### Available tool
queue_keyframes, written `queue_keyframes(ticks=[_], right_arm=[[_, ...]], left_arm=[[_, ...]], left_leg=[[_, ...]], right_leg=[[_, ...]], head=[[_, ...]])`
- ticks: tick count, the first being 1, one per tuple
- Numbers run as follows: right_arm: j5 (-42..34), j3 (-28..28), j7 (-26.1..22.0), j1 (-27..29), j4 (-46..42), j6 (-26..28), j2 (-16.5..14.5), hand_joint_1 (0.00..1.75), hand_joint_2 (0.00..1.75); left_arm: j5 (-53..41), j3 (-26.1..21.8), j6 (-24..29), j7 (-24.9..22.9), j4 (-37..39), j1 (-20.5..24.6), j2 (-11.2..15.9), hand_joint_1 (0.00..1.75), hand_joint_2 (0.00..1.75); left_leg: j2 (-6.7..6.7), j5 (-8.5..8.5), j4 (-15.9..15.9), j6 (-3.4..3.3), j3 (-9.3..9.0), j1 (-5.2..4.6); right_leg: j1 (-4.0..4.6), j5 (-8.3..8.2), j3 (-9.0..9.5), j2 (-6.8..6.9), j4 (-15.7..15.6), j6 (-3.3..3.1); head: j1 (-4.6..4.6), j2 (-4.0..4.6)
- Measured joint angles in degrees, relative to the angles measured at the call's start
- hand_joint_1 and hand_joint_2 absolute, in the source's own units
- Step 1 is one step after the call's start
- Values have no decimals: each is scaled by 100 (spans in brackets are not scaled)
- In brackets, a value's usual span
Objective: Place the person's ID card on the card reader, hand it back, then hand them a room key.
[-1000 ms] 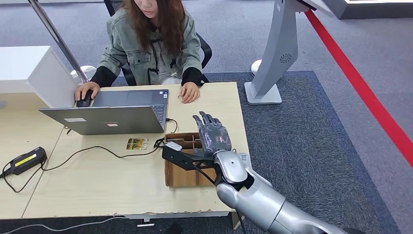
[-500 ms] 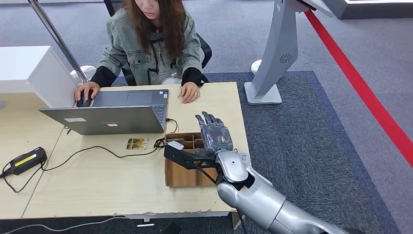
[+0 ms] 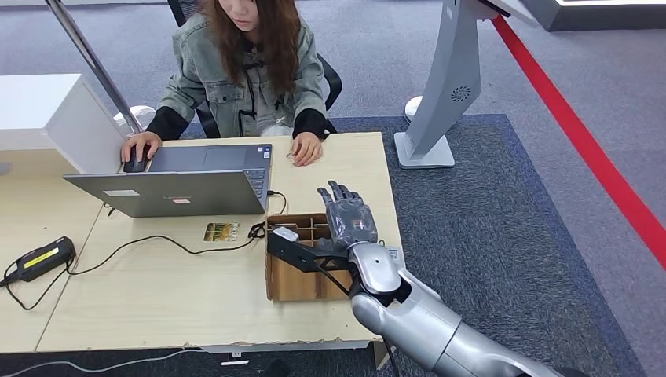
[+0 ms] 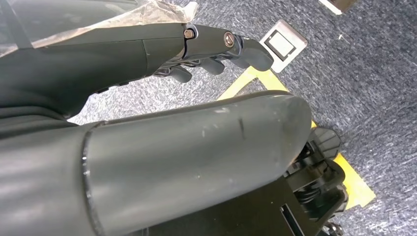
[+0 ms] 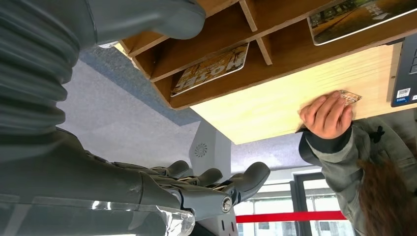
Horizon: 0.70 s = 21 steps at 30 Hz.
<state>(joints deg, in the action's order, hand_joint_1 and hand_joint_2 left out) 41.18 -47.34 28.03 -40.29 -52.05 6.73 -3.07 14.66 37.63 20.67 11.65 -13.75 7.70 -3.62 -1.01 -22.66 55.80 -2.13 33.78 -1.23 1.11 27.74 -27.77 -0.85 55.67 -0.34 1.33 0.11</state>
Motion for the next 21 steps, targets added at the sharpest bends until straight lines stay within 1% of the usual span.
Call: queue_keyframes(ticks=[2,21], right_arm=[[3,0,6,0,17,0,0,51,175],[9,0,-25,-1,179,31,1,47,175]], left_arm=[[-1,-23,1,0,0,-3,-1,0,0],[-8,-80,21,0,-1,-5,-1,0,0]], left_leg=[[0,0,0,0,0,0],[0,0,0,0,0,0]], right_leg=[[0,0,0,0,0,0],[0,0,0,0,0,0]], head=[[1,0],[0,0]])
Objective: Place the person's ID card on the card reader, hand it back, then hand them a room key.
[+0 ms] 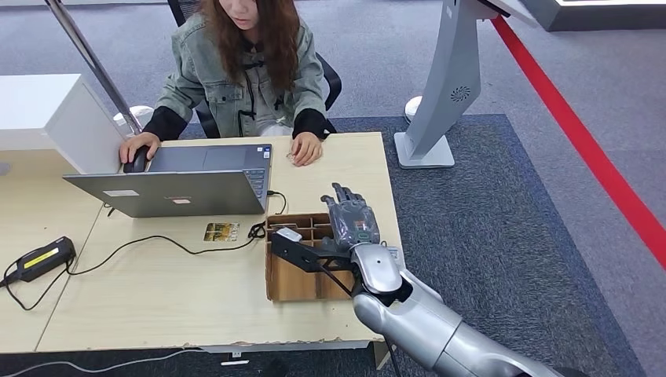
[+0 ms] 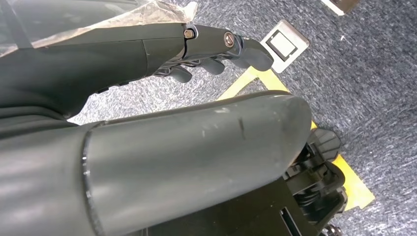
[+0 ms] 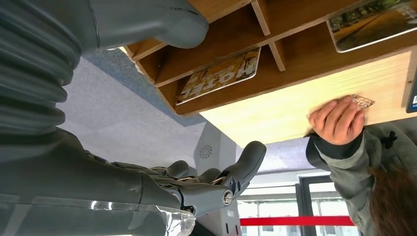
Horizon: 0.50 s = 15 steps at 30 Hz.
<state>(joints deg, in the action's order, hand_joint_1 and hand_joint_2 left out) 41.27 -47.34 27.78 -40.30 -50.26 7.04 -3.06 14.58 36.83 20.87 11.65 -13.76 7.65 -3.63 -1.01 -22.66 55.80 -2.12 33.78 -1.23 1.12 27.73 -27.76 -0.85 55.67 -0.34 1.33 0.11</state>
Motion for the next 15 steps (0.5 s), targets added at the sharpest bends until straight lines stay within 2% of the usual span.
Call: queue_keyframes(ticks=[15], right_arm=[[15,0,-79,-23,102,74,-17,45,175]], left_arm=[[0,-3,11,0,-1,1,-2,0,0]], left_leg=[[0,0,0,0,0,0]], right_leg=[[0,0,0,0,0,0]], head=[[0,0]])
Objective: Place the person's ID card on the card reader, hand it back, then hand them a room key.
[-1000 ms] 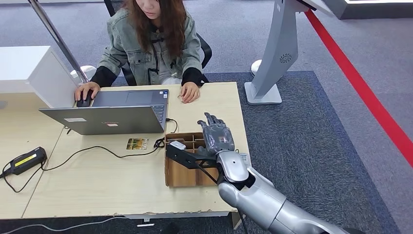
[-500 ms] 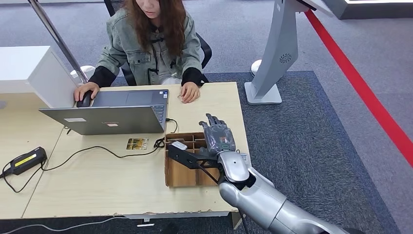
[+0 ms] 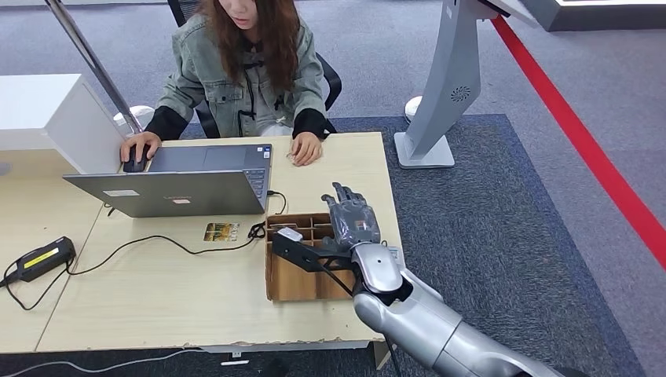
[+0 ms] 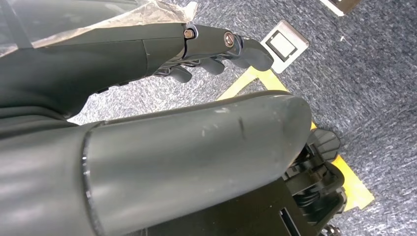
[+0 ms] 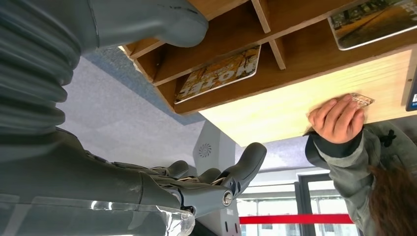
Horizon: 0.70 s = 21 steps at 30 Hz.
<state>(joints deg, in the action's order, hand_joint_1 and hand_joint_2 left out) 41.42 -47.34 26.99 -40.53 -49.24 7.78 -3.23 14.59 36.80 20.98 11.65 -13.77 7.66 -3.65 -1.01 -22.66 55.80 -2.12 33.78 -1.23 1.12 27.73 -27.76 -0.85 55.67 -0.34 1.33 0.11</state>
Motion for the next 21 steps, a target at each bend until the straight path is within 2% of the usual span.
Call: queue_keyframes(ticks=[21], right_arm=[[0,-2,-26,-80,235,18,-48,47,175]], left_arm=[[-1,-87,-1,0,-33,2,-4,0,0]], left_leg=[[0,0,0,0,0,0]], right_leg=[[0,0,0,0,0,0]], head=[[1,0]])
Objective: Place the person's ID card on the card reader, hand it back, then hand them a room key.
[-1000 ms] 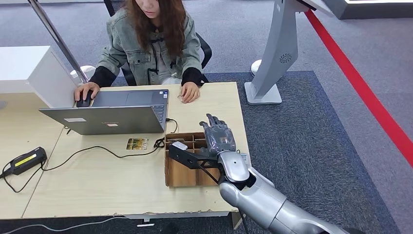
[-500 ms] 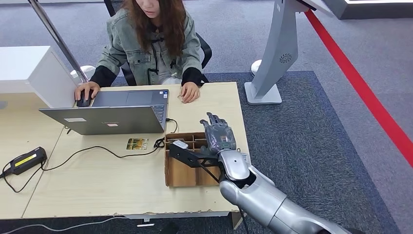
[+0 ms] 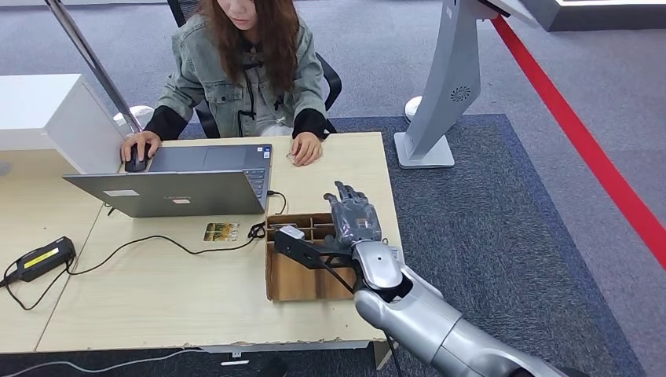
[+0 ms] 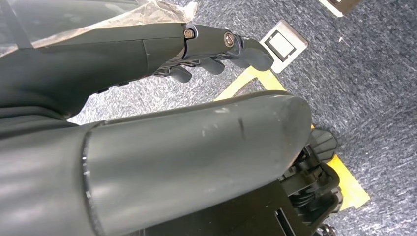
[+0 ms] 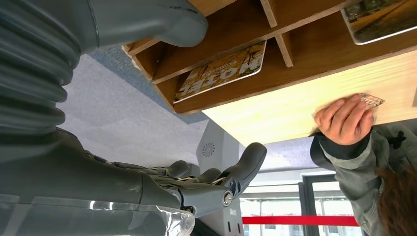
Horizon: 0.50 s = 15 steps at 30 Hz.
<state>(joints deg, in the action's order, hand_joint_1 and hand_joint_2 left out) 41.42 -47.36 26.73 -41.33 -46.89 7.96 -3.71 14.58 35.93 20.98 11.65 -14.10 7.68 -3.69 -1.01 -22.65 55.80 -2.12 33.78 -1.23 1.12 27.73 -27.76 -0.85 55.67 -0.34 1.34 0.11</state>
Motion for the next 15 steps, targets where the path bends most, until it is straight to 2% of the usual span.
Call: queue_keyframes(ticks=[15], right_arm=[[-17,0,-98,-39,130,59,-57,63,175]], left_arm=[[-22,-34,-15,0,0,-5,2,0,0]], left_leg=[[0,0,0,0,0,0]], right_leg=[[0,0,0,0,0,0]], head=[[-1,0]])
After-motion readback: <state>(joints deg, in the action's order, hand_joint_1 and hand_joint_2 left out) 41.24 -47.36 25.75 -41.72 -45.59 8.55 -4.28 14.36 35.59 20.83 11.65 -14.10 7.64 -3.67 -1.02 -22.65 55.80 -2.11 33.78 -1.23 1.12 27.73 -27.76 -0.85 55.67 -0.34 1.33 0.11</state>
